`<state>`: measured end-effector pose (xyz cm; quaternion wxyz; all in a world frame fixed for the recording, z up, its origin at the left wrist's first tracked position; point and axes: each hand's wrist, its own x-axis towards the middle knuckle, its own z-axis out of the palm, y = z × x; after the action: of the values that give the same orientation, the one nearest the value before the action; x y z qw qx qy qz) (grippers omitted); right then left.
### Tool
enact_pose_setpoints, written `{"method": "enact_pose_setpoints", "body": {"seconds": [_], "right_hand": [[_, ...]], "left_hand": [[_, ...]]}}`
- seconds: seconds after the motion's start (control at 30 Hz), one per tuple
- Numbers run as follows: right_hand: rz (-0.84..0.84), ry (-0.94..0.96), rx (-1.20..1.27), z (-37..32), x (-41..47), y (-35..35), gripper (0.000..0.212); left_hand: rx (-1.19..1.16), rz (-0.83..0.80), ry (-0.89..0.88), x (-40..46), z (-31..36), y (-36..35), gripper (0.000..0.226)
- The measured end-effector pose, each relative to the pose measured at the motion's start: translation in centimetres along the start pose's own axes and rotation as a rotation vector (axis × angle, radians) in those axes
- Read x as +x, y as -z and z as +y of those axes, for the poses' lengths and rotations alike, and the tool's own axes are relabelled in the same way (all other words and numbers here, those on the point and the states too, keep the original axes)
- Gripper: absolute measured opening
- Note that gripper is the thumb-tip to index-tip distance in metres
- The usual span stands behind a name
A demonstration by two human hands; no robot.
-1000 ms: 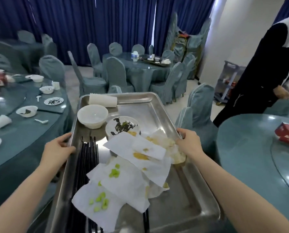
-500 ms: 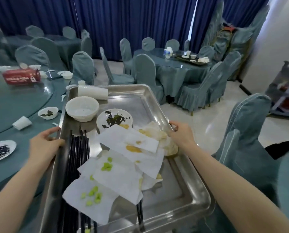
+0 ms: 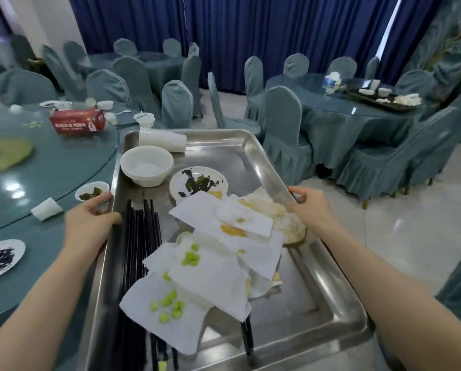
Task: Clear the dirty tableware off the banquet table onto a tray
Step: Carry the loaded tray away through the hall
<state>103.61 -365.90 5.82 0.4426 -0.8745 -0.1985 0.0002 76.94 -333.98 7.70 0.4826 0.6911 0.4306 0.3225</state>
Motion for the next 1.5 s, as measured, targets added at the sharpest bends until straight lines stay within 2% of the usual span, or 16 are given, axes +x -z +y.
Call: {"method": "enact_pose_setpoints", "body": {"seconds": [0.2, 0.3, 0.37, 0.53, 0.7, 0.87, 1.0, 1.13, 1.27, 1.5], "right_hand": [[-0.052, 0.003, 0.047, 3.0, 10.1, 2.5, 0.026], [-0.014, -0.004, 0.05, 3.9, 13.0, 4.2, 0.037], [0.003, -0.016, 0.039, 5.0, 14.6, 5.2, 0.032], [0.131, -0.053, -0.011, 8.7, 18.0, 9.0, 0.055], [0.227, -0.158, -0.044, 14.2, 22.3, 13.7, 0.045], [0.287, -0.179, -0.028, 21.3, 27.7, 20.2, 0.038], [0.34, -0.222, -0.089, 27.6, 32.2, 28.3, 0.03], [0.367, -0.329, -0.182, 34.0, 36.8, 36.9, 0.046], [0.49, -0.371, -0.188, 39.0, 40.7, 44.0, 0.044], [0.607, -0.487, -0.135, 46.4, 47.0, 53.6, 0.049]], "left_hand": [[0.019, -0.04, 0.027, 4.2, 2.5, -8.8, 0.062], [0.039, -0.084, 0.002, 6.5, 3.7, -12.5, 0.064], [0.044, -0.097, -0.029, 8.0, 4.8, -15.2, 0.062], [0.028, -0.18, -0.084, 10.4, 7.7, -23.3, 0.059], [0.018, -0.317, -0.129, 11.4, 11.3, -32.6, 0.06], [-0.012, -0.399, -0.132, 11.9, 14.5, -45.7, 0.061], [-0.037, -0.507, -0.117, 10.6, 17.8, -58.9, 0.063], [-0.033, -0.567, -0.186, 8.2, 22.4, -71.9, 0.061], [0.009, -0.635, -0.275, 6.9, 26.9, -82.9, 0.063], [0.03, -0.821, -0.409, 6.8, 35.0, -101.2, 0.059]]}}
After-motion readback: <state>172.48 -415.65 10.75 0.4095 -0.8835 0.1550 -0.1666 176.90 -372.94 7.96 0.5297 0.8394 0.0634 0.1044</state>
